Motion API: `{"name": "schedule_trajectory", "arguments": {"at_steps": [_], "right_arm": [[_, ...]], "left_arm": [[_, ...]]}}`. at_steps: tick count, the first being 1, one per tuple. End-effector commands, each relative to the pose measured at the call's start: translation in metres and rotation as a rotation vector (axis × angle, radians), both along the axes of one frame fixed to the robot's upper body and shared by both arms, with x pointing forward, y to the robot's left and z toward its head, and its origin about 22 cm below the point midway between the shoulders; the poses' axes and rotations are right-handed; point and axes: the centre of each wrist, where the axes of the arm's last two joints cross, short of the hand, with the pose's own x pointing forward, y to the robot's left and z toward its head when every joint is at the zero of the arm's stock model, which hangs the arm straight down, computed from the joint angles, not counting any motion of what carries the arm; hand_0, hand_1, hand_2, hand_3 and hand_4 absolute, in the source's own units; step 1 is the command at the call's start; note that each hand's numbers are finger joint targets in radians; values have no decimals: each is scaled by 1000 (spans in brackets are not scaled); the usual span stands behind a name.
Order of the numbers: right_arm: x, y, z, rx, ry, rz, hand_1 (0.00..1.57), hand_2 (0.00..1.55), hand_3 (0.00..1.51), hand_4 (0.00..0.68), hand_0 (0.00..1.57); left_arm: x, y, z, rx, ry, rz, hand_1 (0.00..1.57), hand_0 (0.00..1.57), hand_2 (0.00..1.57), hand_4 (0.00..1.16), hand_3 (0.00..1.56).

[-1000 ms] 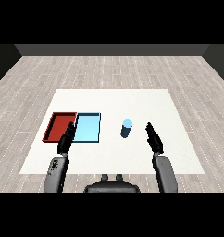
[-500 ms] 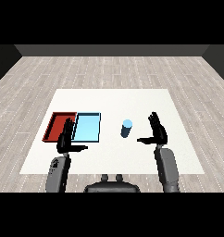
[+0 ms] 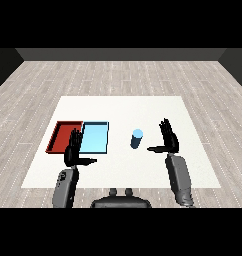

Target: Pick the blue can and put it in the blue box

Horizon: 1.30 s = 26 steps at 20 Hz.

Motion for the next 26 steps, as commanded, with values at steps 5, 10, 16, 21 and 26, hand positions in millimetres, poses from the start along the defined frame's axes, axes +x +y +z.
{"name": "schedule_trajectory", "arguments": {"at_steps": [5, 10, 16, 21, 26], "right_arm": [[-3, -10, -25, -15, 34, -4, 0, 0, 0, 0, 0], [4, -3, -25, 57, 75, 12, 0, 0, 0, 0, 0], [31, -5, -26, 95, 133, 4, 0, 0, 0, 0, 0], [30, 35, -24, 83, 165, 10, 0, 0, 0, 0, 0], [25, 35, -63, 78, 204, -8, 0, 0, 0, 0, 0]], "left_arm": [[-10, 10, 20, -11, 5, 9, 0, 0, 0, 0, 0], [-22, 7, 15, -17, -24, 8, 0, 0, 0, 0, 0], [-9, -15, 4, -14, -12, 12, 0, 0, 0, 0, 0], [2, 11, 9, -18, -18, 28, 0, 0, 0, 0, 0], [-6, 18, 21, -45, -25, -3, 0, 0, 0, 0, 0]]}}
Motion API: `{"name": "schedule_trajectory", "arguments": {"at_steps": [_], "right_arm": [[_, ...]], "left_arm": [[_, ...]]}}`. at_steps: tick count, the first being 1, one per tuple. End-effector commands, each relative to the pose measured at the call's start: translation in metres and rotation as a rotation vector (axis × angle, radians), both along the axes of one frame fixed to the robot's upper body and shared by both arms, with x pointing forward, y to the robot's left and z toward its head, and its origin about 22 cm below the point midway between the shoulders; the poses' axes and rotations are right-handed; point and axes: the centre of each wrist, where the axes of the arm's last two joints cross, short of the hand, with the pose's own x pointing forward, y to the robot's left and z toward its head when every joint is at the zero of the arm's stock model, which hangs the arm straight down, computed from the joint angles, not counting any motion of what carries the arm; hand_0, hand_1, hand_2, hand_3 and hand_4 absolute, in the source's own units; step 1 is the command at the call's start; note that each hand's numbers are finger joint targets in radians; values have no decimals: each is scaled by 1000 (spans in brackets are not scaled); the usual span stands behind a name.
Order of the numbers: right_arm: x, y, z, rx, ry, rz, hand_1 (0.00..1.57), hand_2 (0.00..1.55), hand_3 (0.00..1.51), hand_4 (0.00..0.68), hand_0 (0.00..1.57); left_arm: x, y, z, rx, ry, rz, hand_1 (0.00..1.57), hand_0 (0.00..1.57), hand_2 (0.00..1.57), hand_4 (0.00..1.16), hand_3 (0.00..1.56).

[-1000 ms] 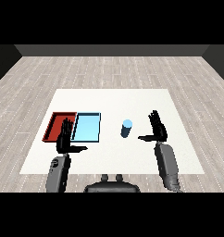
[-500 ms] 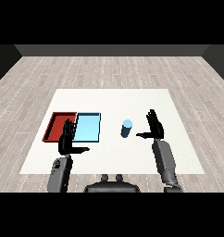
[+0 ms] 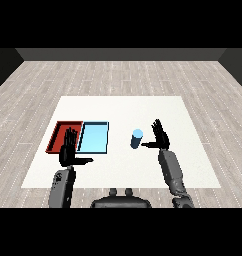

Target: Pick the blue can and put it in the blue box

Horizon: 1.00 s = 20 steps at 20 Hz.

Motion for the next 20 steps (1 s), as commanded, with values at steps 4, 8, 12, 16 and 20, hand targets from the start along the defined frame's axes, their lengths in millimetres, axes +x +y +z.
{"name": "schedule_trajectory", "arguments": {"at_steps": [4, 8, 12, 16, 20], "right_arm": [[-8, 14, -40, 16, 34, 6, 0, 0, 0, 0, 0], [3, 2, -22, 44, 66, -5, 0, 0, 0, 0, 0], [3, 26, -18, 11, 56, 22, 0, 0, 0, 0, 0], [0, 26, -25, 17, 75, 35, 0, 0, 0, 0, 0], [11, 32, -49, 50, 82, 40, 0, 0, 0, 0, 0]], "left_arm": [[-3, -1, -10, 2, 2, 12, 0, 0, 0, 0, 0], [4, 13, -1, -3, -15, 20, 0, 0, 0, 0, 0], [7, -8, -27, 10, -26, 20, 0, 0, 0, 0, 0], [10, 10, -7, 4, -16, 26, 0, 0, 0, 0, 0], [-3, -5, -1, -3, 5, 7, 0, 0, 0, 0, 0]]}}
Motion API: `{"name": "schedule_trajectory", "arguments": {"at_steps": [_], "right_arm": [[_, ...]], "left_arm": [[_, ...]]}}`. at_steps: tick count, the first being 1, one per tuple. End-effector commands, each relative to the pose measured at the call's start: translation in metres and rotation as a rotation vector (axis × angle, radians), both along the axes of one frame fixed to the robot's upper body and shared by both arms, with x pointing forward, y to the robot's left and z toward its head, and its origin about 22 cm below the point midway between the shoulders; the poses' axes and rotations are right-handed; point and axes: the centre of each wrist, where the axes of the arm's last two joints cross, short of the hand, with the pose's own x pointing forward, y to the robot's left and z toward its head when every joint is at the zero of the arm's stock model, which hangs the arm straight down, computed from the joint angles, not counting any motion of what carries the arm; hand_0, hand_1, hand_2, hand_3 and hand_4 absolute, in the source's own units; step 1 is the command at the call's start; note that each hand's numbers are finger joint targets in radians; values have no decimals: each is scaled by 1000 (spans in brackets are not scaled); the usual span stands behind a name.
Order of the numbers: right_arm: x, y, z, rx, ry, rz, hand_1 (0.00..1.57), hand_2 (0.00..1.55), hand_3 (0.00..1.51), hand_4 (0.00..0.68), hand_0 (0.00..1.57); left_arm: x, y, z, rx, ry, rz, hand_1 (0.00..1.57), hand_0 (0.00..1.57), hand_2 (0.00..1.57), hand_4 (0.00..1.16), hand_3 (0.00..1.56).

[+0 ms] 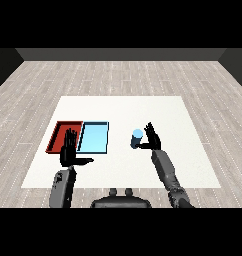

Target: Pick the blue can and put it in the blue box

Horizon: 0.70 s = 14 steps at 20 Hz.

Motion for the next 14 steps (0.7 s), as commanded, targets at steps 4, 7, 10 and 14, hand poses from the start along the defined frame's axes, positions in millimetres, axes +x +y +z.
{"name": "schedule_trajectory", "arguments": {"at_steps": [4, 7, 10, 14], "right_arm": [[-1, -2, 1, -9, 19, 15, 0, 0, 0, 0, 0], [0, 21, -4, -6, 4, 26, 0, 0, 0, 0, 0], [4, 25, -2, -10, 14, 34, 0, 0, 0, 0, 0], [29, 19, 11, 30, 19, 56, 0, 0, 0, 0, 0]], "left_arm": [[4, -7, -5, 3, -13, 6, 0, 0, 0, 0, 0], [17, -3, -10, -11, -7, 7, 0, 0, 0, 0, 0], [-6, 17, 6, 1, 11, 21, 0, 0, 0, 0, 0], [5, -6, -4, -3, -4, 12, 0, 0, 0, 0, 0]]}}
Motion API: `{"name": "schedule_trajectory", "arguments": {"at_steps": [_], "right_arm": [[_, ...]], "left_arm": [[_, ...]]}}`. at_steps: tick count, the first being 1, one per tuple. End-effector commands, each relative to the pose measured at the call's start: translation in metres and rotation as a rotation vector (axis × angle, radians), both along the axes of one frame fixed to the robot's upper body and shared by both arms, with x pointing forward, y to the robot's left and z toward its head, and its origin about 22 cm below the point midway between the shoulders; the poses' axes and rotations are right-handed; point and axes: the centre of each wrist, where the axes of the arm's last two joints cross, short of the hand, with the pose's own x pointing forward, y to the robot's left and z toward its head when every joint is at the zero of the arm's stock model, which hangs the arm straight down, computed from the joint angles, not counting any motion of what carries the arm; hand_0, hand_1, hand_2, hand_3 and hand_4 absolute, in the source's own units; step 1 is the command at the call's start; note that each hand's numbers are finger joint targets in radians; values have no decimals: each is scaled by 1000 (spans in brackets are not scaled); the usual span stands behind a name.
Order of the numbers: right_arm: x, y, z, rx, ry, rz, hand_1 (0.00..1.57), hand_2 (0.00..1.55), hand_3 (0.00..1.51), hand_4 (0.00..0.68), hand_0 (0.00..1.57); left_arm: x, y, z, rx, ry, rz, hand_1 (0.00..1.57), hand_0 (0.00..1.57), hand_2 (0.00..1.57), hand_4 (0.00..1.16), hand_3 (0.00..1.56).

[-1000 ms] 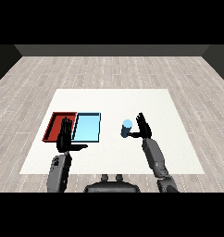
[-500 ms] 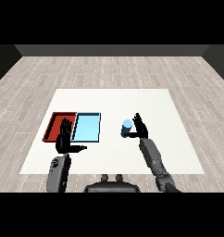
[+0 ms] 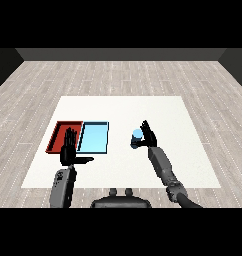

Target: Pick the blue can and put it in the blue box

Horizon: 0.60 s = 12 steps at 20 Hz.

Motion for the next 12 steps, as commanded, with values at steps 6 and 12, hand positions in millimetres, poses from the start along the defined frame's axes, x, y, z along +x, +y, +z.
{"name": "schedule_trajectory", "arguments": {"at_steps": [6, 12], "right_arm": [[14, 26, 6, -36, 0, 16, 0, 0, 0, 0, 0], [1, 23, -19, -30, 23, 62, 0, 0, 0, 0, 0]], "left_arm": [[-9, 7, 11, 8, -6, -5, 0, 0, 0, 0, 0], [-7, 13, 24, -1, -9, -5, 0, 0, 0, 0, 0]]}}
